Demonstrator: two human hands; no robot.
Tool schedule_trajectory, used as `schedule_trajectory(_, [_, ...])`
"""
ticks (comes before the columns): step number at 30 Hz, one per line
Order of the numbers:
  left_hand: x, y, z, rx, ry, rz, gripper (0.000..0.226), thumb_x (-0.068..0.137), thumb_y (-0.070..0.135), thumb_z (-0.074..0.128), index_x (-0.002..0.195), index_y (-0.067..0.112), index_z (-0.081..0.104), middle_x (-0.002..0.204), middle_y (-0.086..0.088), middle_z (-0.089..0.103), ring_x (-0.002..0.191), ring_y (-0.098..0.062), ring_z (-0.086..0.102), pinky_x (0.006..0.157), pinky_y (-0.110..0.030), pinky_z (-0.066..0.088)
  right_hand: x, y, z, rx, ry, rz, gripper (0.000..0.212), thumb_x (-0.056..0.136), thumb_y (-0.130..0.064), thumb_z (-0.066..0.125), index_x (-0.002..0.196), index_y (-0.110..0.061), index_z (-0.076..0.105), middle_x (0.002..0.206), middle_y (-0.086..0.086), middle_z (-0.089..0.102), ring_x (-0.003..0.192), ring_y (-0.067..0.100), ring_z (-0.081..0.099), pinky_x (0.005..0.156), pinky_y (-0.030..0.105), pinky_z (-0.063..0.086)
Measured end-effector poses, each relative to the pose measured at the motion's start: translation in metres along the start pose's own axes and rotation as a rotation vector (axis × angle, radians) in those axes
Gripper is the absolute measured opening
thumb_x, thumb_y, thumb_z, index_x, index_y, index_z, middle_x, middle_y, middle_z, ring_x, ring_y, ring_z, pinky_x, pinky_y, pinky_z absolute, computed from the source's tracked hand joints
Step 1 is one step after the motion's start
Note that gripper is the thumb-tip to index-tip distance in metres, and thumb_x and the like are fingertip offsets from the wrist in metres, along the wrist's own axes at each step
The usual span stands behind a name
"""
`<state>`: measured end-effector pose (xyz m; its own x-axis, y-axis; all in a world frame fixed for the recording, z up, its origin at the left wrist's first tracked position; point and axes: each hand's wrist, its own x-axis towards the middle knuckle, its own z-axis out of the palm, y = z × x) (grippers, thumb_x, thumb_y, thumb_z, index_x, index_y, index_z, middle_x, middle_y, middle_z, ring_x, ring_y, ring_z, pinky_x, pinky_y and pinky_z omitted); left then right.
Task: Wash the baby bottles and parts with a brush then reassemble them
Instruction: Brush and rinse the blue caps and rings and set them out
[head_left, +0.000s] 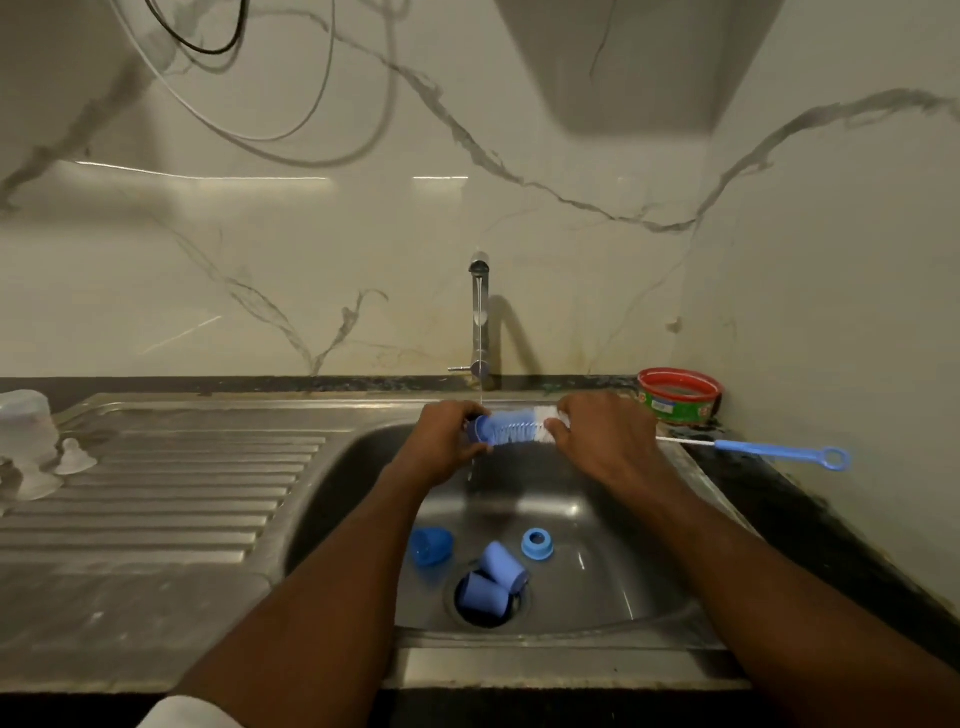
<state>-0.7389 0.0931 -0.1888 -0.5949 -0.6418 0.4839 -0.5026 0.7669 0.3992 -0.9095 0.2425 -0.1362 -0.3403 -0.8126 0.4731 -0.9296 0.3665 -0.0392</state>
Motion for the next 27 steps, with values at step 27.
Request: schedule_trajectory(27, [0.003,0.003,0.009,-0.044,0.058,-0.033,0.05,0.084,0.023,0.081,0.129,0.018,0.061,0.125,-0.006,0.061,0.108,-0.015,0.056,0.094,-0.029,0.048,-0.005,0.007,0.013,0.092,-0.204,-0.024,0.07,0.082,-0.08,0.054,0.129,-0.028,0.057,0.121,0.001,0.067,0.105,0.022,0.063,0.085,0.036,0.05])
